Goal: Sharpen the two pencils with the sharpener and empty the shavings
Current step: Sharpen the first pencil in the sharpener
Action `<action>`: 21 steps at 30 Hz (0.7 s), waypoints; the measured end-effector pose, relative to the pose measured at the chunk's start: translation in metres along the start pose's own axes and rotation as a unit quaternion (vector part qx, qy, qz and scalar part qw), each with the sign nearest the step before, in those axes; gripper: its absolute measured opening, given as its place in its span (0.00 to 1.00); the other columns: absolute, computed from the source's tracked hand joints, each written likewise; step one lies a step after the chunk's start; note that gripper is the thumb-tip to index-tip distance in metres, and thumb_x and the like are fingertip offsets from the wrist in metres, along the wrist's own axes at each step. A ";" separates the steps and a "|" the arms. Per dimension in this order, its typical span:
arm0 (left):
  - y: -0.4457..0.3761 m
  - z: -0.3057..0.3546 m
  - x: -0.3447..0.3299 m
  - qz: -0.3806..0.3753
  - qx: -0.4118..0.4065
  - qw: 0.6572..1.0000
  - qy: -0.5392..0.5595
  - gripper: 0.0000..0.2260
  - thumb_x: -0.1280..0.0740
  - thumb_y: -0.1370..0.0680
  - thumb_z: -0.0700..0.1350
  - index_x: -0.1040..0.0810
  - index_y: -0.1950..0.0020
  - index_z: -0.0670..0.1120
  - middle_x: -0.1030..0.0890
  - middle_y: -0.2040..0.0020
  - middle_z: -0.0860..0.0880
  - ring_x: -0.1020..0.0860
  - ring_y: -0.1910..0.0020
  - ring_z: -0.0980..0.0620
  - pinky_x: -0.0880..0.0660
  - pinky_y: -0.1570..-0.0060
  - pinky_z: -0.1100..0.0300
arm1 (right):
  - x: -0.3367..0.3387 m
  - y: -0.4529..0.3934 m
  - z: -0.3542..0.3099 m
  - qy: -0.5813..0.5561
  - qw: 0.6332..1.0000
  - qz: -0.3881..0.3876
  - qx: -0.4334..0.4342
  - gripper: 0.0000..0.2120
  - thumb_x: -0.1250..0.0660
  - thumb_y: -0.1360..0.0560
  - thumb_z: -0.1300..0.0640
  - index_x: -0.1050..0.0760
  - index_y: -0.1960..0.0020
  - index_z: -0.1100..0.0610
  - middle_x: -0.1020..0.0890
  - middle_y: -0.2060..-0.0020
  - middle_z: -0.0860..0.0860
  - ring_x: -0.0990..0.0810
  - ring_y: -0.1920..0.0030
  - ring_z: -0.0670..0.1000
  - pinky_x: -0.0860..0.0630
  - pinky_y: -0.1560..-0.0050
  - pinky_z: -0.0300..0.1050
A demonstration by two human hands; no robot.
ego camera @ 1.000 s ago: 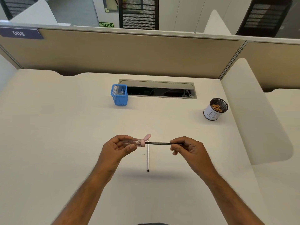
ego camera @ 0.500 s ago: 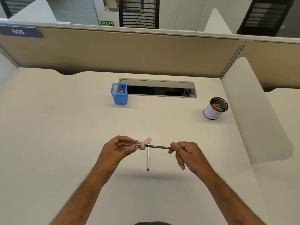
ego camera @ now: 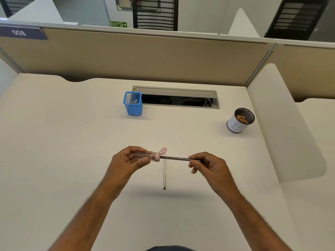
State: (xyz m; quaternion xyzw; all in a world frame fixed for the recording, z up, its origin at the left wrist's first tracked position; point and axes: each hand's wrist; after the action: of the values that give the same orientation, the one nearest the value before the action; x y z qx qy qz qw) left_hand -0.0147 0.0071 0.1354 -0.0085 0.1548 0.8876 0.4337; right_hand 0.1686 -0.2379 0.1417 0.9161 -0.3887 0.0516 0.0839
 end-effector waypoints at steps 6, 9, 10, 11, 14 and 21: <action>0.002 -0.002 0.004 -0.001 0.002 1.000 -0.007 0.14 0.17 0.27 0.43 0.13 0.42 0.49 0.08 0.42 0.43 0.10 0.41 0.47 0.16 0.44 0.64 | -0.001 0.000 0.000 0.003 1.000 -0.009 -0.004 0.09 0.27 0.18 0.63 0.13 0.48 0.50 0.12 0.61 0.55 0.13 0.61 0.53 0.18 0.50 0.39; 0.003 -0.004 0.004 -0.008 0.007 1.000 -0.001 0.14 0.15 0.26 0.43 0.13 0.43 0.49 0.08 0.42 0.43 0.10 0.40 0.46 0.16 0.44 0.64 | -0.002 0.000 -0.003 0.036 0.999 -0.010 -0.004 0.09 0.31 0.16 0.55 0.14 0.53 0.49 0.15 0.69 0.54 0.17 0.65 0.53 0.21 0.53 0.37; 0.003 -0.004 0.003 -0.009 0.009 1.000 0.000 0.14 0.16 0.26 0.44 0.13 0.43 0.49 0.08 0.42 0.43 0.10 0.40 0.46 0.16 0.43 0.64 | -0.002 -0.001 -0.003 0.051 0.998 -0.017 -0.011 0.12 0.33 0.16 0.51 0.16 0.56 0.49 0.18 0.73 0.53 0.19 0.69 0.53 0.23 0.56 0.37; 0.003 -0.005 0.003 -0.010 0.009 1.000 0.000 0.13 0.16 0.26 0.44 0.13 0.43 0.50 0.08 0.42 0.43 0.10 0.40 0.46 0.16 0.43 0.63 | -0.002 -0.002 -0.004 0.057 0.998 -0.027 -0.025 0.16 0.35 0.15 0.48 0.17 0.59 0.49 0.21 0.77 0.52 0.22 0.72 0.53 0.25 0.58 0.37; 0.003 -0.006 0.002 -0.008 0.010 1.000 -0.004 0.13 0.16 0.25 0.42 0.13 0.43 0.50 0.08 0.42 0.43 0.10 0.40 0.46 0.16 0.43 0.64 | 0.000 -0.004 -0.005 0.059 0.996 -0.052 -0.051 0.20 0.36 0.13 0.47 0.18 0.62 0.51 0.24 0.79 0.50 0.21 0.74 0.54 0.25 0.60 0.38; 0.003 -0.004 0.003 -0.009 0.009 1.000 0.005 0.15 0.16 0.25 0.42 0.14 0.41 0.46 0.08 0.41 0.42 0.10 0.38 0.44 0.16 0.41 0.63 | 0.002 -0.003 -0.006 0.015 0.997 -0.068 -0.021 0.11 0.34 0.16 0.49 0.16 0.39 0.47 0.17 0.65 0.50 0.22 0.69 0.50 0.23 0.60 0.39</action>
State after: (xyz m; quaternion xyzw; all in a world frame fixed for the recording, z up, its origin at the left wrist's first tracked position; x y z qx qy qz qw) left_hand -0.0192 0.0069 0.1314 -0.0110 0.1646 0.8821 0.4412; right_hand 0.1724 -0.2362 0.1474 0.9377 -0.3247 0.0517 0.1124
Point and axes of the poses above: each hand's wrist, its own y-axis away from the middle knuckle, its own x-axis out of the back of the hand, z = x × y
